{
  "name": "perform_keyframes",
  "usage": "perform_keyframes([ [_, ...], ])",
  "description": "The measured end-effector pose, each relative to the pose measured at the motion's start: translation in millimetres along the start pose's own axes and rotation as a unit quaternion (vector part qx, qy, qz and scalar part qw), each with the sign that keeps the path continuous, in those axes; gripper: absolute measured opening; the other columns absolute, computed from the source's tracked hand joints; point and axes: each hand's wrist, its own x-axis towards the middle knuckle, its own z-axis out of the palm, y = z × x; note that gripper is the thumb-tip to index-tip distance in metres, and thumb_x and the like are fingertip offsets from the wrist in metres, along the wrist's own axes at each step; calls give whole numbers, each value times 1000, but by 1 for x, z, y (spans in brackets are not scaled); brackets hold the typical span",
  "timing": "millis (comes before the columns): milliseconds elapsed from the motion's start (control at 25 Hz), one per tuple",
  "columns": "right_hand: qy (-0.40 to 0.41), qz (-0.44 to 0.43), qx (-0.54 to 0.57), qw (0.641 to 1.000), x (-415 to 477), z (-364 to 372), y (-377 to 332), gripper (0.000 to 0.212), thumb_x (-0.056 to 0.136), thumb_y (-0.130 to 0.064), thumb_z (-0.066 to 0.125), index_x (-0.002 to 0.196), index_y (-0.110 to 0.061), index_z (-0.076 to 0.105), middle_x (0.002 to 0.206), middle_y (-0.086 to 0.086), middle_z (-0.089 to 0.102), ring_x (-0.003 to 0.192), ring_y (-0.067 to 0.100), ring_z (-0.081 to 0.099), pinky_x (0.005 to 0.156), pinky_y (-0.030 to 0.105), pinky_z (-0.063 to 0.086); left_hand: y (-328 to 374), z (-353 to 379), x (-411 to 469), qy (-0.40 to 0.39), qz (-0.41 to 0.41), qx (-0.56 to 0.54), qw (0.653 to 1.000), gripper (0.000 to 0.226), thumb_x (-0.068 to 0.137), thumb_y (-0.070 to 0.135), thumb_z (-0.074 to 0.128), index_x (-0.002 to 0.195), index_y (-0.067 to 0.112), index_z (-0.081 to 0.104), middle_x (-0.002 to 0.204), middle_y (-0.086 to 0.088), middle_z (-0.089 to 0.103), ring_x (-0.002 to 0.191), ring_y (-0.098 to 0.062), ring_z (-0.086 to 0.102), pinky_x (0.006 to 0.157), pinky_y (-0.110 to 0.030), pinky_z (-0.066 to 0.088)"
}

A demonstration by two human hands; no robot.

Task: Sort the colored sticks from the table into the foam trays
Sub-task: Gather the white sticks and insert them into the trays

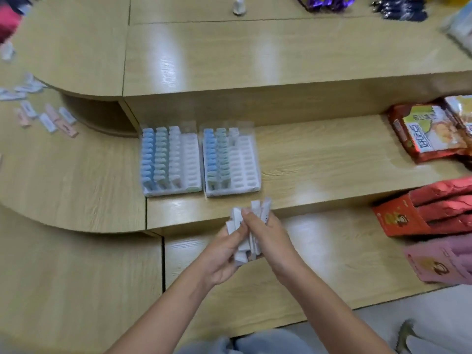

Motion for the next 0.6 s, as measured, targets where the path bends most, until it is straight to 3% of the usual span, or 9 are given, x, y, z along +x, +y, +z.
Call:
perform_keyframes([
  [120, -17, -14, -70, 997, 29, 1, -15, 53, 70, -67, 52, 104, -28, 63, 113, 9, 57, 106, 22, 58, 94, 44, 49, 11, 4, 17, 39, 31, -52, 997, 27, 96, 18, 39, 113, 11, 58, 93, -6, 73, 82, -16, 71, 63, -28, 57],
  [240, -21, -36, -197, 980, 45, 2, -29, 39, 89, -54, 43, 116, -29, 54, 122, 1, 40, 123, 20, 35, 108, 38, 28, 20, 4, 26, 59, 62, -97, 992, 31, 90, 20, 46, 118, 12, 57, 97, -6, 72, 86, -16, 70, 68, -28, 57],
  [360, -32, -66, -316, 946, 54, 4, -39, 30, 96, -49, 33, 113, -33, 51, 124, -3, 30, 125, 15, 21, 103, 32, 14, 24, -7, 30, 66, 79, -101, 990, 37, 86, 23, 51, 120, 12, 58, 103, -9, 70, 89, -17, 68, 70, -30, 55],
  [480, -61, -68, -292, 952, 65, 5, -41, 36, 99, -44, 30, 113, -24, 57, 127, 0, 36, 126, 16, 25, 109, 32, 19, 31, -14, 32, 66, 85, -101, 989, 42, 82, 21, 56, 122, 10, 57, 102, -12, 69, 87, -20, 69, 65, -31, 57],
  [600, -54, -111, -206, 971, 77, 4, -44, 36, 97, -44, 36, 97, -20, 63, 108, 8, 54, 109, 20, 49, 99, 39, 39, 39, -16, 39, 59, 95, -93, 989, 37, 78, 15, 59, 115, 8, 59, 92, -11, 70, 80, -19, 69, 62, -31, 57],
])
